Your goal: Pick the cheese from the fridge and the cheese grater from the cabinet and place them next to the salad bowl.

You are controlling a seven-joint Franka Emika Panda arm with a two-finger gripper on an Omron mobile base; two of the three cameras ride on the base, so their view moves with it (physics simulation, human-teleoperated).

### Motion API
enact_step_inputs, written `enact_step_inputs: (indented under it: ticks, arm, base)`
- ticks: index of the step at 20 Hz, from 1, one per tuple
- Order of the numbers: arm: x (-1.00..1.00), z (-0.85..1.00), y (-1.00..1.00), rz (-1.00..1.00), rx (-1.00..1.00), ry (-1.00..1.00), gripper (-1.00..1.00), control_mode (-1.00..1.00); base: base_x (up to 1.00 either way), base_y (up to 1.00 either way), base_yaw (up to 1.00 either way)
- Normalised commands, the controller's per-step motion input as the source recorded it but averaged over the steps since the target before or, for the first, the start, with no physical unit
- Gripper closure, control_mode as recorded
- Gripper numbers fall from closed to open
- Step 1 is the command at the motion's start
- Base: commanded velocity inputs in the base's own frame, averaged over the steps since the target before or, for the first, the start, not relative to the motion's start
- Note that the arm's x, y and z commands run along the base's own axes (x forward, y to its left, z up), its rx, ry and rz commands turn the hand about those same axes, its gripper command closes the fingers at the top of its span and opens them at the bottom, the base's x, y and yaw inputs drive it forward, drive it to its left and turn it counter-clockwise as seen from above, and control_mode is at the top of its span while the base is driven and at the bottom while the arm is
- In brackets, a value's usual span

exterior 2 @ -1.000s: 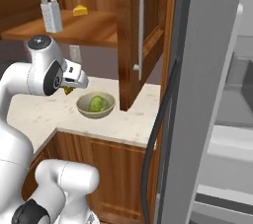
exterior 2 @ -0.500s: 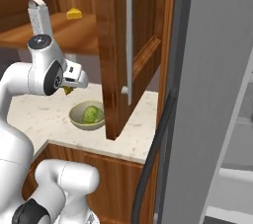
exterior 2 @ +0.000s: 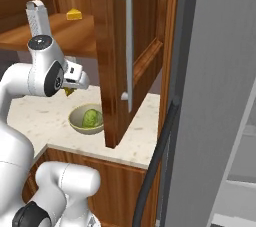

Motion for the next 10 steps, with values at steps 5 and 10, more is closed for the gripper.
enact_step_inputs:
  ticks: [5, 10]
  arm:
    - [0.0, 0.0, 0.0, 0.0, 0.0, 0.0, 1.0, 1.0]
    - [0.0, 0.0, 0.0, 0.0, 0.0, 0.0, 1.0, 1.0]
  base:
    - [0.07, 0.0, 0.0]
    - [0.35, 0.0, 0.0]
